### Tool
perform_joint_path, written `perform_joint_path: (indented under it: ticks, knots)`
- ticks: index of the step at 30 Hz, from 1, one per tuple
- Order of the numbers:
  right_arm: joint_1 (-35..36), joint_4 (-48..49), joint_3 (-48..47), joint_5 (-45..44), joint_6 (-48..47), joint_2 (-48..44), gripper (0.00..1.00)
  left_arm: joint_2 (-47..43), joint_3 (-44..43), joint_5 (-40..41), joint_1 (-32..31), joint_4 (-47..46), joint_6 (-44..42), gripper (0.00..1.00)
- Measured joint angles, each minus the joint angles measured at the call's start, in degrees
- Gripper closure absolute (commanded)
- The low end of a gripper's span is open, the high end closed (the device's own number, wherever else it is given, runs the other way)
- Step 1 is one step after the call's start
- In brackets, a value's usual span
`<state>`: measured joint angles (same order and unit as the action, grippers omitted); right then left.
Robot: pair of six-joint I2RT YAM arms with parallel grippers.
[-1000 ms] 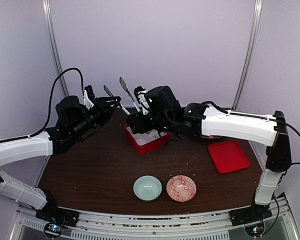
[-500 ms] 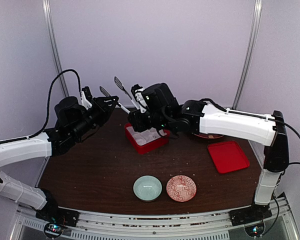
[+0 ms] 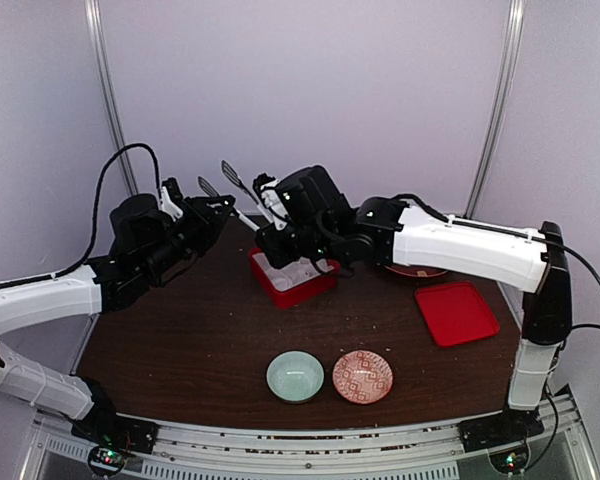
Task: Pack the chocolate
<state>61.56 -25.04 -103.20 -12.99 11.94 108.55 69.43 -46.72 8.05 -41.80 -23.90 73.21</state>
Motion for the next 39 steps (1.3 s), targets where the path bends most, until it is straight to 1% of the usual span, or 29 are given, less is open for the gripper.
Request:
perform_joint_path:
  ticks: [5,6,9,10,11,14,19,27,31,39]
  knots:
    - [-0.2,-1.5,0.0,1.2,0.6,0.0,0.63,-0.1,-0.7,0.1,-0.1,3.3,0.0,0.48]
    - [-0.6,-1.6,0.0,1.5,1.1,0.0,0.63,-0.2,-0.8,0.1,-0.2,4.3,-0.2,0.43]
    - [-2.6,-1.3,0.9,2.7,2.8,-0.3,0.65,-0.9,-1.2,0.2,-0.2,7.0,-1.6,0.23]
    - [-3.6,-0.9,2.0,3.6,3.6,-0.8,0.66,-1.4,-1.4,0.2,-0.3,8.2,-2.2,0.2]
    - [-4.7,-0.8,3.2,4.5,4.3,-1.5,0.67,-1.7,-1.5,0.3,-0.3,9.2,-2.9,0.18]
    - [-7.8,-0.9,6.3,7.3,5.9,-3.8,0.68,-3.8,-1.6,0.8,-0.3,12.3,-4.8,0.14]
    - [-13.6,-1.7,11.5,12.1,7.0,-9.2,0.72,-6.7,-2.9,0.5,1.2,19.3,-8.8,0.13]
    - [-24.7,-9.2,17.9,16.8,4.5,-17.4,0.72,-7.0,-4.5,-5.4,6.4,28.7,-16.7,0.13]
    - [-30.6,-14.8,20.3,17.7,2.0,-19.4,0.72,-7.0,-4.5,-7.5,7.8,31.4,-19.8,0.13]
    - [-40.6,-22.5,24.4,18.2,-1.6,-19.3,0.73,-6.9,-4.5,-11.3,8.9,34.6,-23.8,0.13]
